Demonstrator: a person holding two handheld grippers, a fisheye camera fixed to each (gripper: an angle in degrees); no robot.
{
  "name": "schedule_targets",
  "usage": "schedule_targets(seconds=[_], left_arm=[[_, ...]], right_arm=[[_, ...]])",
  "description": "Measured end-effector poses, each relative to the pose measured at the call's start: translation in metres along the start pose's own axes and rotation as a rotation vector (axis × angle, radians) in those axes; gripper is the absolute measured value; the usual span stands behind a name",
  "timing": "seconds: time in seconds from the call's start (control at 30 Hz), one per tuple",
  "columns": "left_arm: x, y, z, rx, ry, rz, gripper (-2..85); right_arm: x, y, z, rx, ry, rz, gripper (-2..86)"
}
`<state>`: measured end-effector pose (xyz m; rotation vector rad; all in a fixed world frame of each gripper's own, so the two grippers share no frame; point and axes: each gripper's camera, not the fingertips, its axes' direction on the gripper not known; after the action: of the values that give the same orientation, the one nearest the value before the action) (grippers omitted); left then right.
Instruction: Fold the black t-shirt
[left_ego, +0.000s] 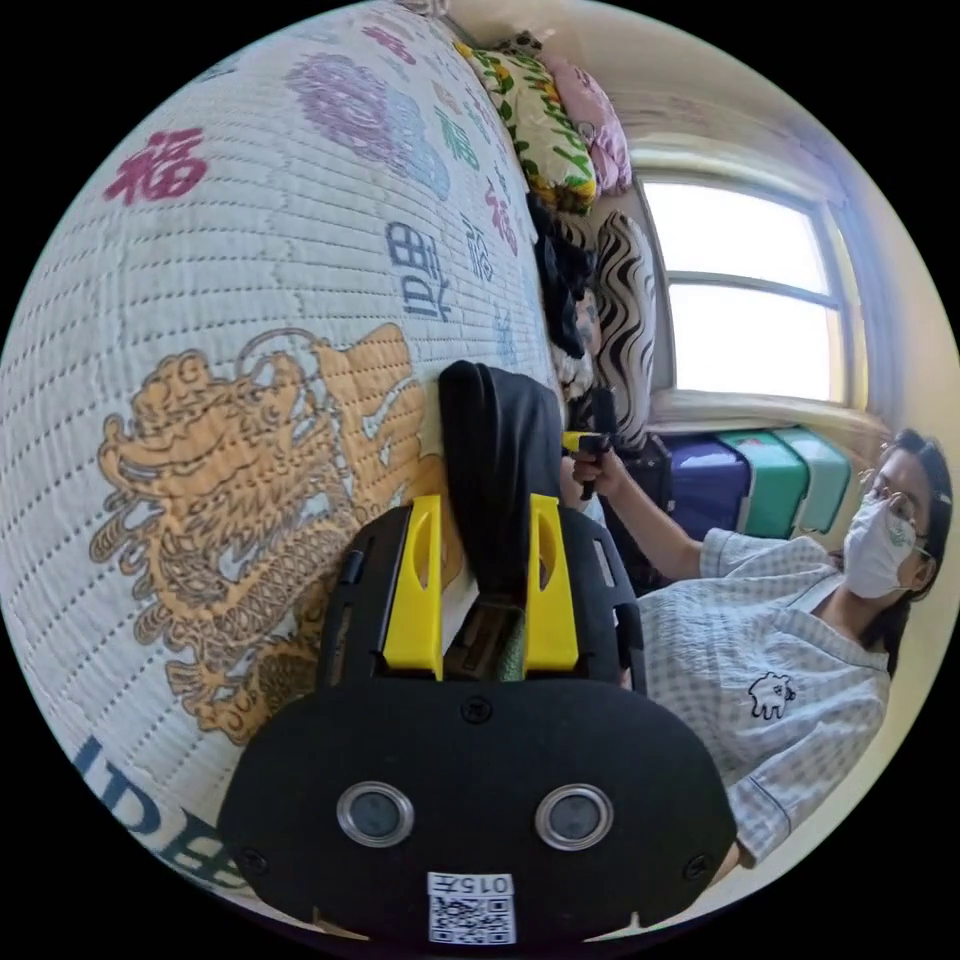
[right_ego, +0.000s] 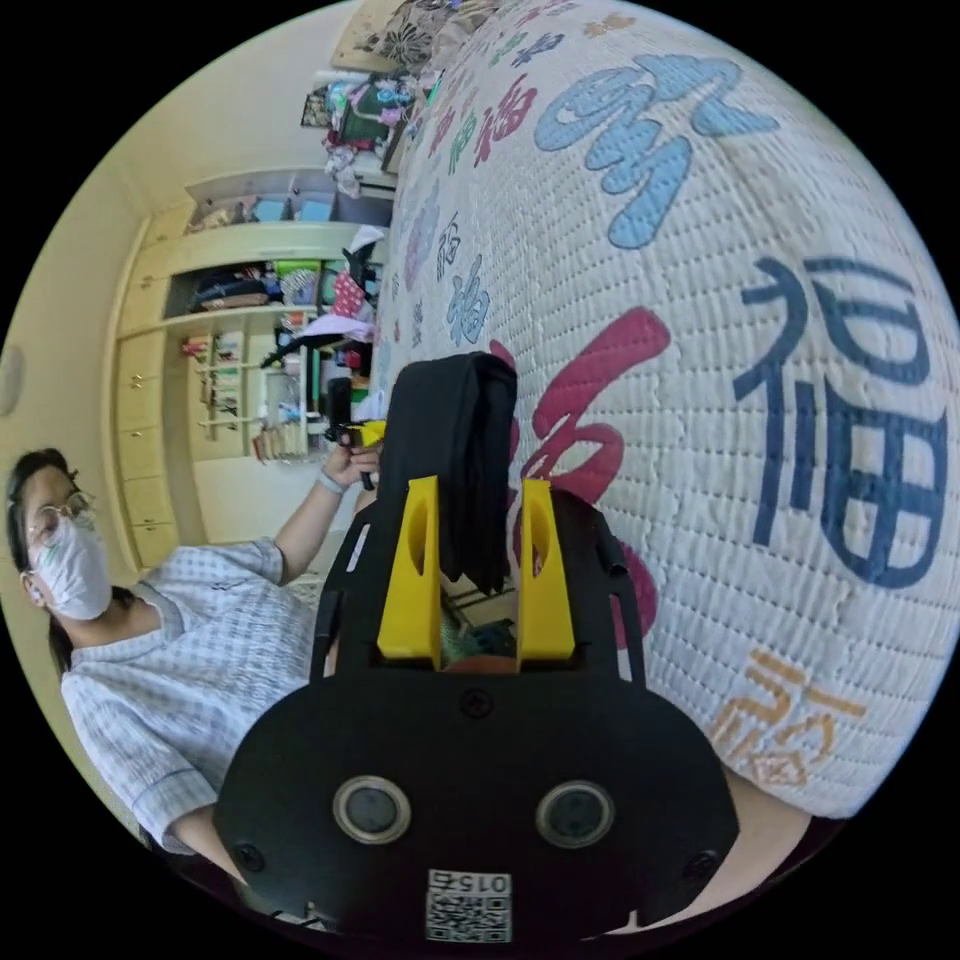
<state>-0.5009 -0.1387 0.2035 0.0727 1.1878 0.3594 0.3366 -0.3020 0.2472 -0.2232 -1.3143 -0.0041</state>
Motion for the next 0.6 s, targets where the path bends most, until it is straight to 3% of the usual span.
schedule_targets(seconds=[0.33, 0.6], left_arm=[[-0.005, -0.011, -0.002, -0.097, 0.113, 0.02, 7.6], [0.036, 0.015, -0.063, -0.003, 0.173, 0.048, 2.8]], right_arm=[[0.009, -0.022, 0.023, -0.044, -0.165, -0.067, 6.6], [-0.044, -0.015, 0.012, -0.013, -0.168, -0.189, 4.6]])
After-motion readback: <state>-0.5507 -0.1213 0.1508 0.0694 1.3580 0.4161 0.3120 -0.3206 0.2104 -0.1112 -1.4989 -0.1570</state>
